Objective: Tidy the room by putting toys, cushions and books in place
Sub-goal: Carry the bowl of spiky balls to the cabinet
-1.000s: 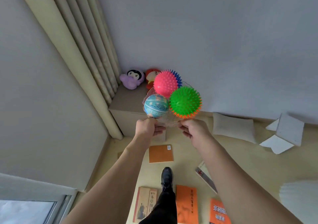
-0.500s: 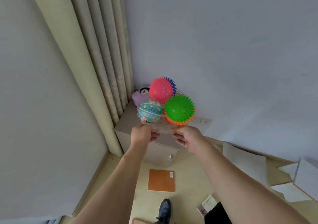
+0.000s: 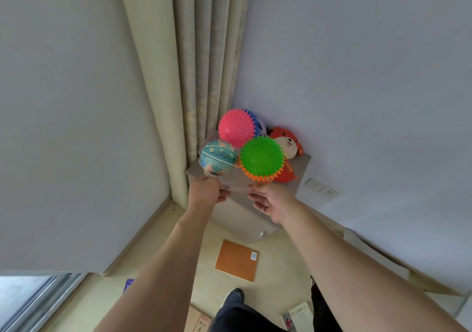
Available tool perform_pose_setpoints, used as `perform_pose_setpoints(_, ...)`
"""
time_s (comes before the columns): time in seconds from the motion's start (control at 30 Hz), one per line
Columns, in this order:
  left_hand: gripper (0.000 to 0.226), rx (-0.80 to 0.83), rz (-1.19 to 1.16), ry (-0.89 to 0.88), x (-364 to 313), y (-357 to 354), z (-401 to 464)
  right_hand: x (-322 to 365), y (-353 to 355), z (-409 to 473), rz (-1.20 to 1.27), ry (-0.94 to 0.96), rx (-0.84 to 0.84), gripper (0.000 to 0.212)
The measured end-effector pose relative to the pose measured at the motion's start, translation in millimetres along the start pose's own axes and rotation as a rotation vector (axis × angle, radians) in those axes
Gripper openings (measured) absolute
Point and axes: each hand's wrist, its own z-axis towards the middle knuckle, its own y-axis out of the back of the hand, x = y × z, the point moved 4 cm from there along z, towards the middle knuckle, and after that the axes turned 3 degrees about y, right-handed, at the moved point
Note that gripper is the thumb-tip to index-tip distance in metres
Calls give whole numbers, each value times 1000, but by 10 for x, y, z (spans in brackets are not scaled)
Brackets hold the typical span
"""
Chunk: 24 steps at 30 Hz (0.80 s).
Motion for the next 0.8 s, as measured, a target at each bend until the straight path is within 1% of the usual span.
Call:
perform_pose_setpoints(0.17, 20, -46, -44, 34, 100, -134, 241, 37, 48, 414, -64, -53, 56, 12)
perform_pose_setpoints(0.27, 18, -75, -88, 91, 257, -229, 487, -18, 84, 741, -97, -79, 102, 8)
perform_pose_setpoints(0.37, 16, -122, -156, 164, 459, -379, 716, -52, 180, 1118, -122, -115, 150, 8)
perform_pose_setpoints(0.43, 17, -203, -235, 209, 592, -490, 814, -71, 246, 1412, -181, -174, 204, 9)
perform_pose_setpoints(0.6, 22, -340, -388, 334, 910, -736, 1046, -73, 367, 1989, -302, -270, 284, 12)
perform_pose_setpoints(0.8, 28, -484, -467, 404, 1167, -1000, 1356, -164, 405, 2608, -439, -345, 372, 14)
